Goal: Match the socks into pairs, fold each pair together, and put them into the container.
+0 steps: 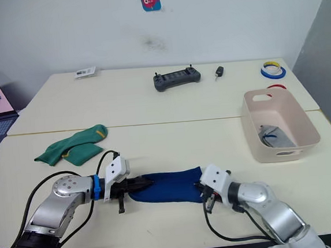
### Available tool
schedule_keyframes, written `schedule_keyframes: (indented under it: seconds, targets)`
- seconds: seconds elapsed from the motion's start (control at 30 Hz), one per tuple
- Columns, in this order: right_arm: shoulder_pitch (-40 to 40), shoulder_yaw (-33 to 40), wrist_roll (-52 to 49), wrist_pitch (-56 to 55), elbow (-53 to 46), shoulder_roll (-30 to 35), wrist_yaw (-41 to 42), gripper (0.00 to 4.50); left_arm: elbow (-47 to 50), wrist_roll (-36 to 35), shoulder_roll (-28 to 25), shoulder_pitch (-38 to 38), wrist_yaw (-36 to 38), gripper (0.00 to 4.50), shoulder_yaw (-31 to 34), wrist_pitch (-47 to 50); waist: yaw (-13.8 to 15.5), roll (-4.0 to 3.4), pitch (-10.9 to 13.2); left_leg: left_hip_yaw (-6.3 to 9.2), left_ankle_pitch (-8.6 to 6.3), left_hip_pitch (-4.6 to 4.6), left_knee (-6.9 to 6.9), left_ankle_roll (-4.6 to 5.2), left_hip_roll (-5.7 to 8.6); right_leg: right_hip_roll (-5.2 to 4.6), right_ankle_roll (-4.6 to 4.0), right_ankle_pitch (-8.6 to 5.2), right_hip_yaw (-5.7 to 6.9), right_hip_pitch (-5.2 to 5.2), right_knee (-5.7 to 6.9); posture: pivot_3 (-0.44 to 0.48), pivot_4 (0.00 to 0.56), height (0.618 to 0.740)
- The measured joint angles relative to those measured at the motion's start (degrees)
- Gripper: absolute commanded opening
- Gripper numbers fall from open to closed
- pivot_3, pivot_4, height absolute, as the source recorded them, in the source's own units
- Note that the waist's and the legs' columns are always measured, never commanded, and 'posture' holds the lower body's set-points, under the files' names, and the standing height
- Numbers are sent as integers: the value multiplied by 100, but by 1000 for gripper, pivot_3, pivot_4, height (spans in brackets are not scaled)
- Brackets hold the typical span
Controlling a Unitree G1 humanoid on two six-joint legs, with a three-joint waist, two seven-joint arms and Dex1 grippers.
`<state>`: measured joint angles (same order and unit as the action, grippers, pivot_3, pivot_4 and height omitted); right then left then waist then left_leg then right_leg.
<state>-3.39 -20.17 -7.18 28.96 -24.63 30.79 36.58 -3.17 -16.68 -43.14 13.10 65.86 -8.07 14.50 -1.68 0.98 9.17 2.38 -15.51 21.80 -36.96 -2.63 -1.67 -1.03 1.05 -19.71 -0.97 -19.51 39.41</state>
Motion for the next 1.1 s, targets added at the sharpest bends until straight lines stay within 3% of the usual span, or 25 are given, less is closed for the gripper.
schedule_keyframes:
  seconds: [0.43,0.6,0.9,1.1]
  targets:
    - [726,863,-554,-267,-744,62,125,0,120,-301,180,112,87,22,207,443,9,5,14,1,0,22,-1,-1,0,0,0,0,1,-11,-7,0,150,740]
    - [1010,1452,-1051,338,-901,-42,-63,1276,369,-379,89,113,348,0,221,532,9,4,14,1,0,20,0,-1,-1,0,0,0,2,-11,-7,0,150,740]
    - [1458,1668,-1550,1218,-1434,-893,-998,4485,89,-103,334,123,341,0,37,187,-3,3,15,0,0,21,3,-1,-1,0,0,0,-1,-15,-7,0,150,740]
    - [1540,1526,-1537,1668,-1508,-1442,-1782,4485,-141,40,314,121,440,0,-10,-128,-6,2,14,1,0,20,4,-1,-2,0,0,0,-1,-15,-7,0,150,740]
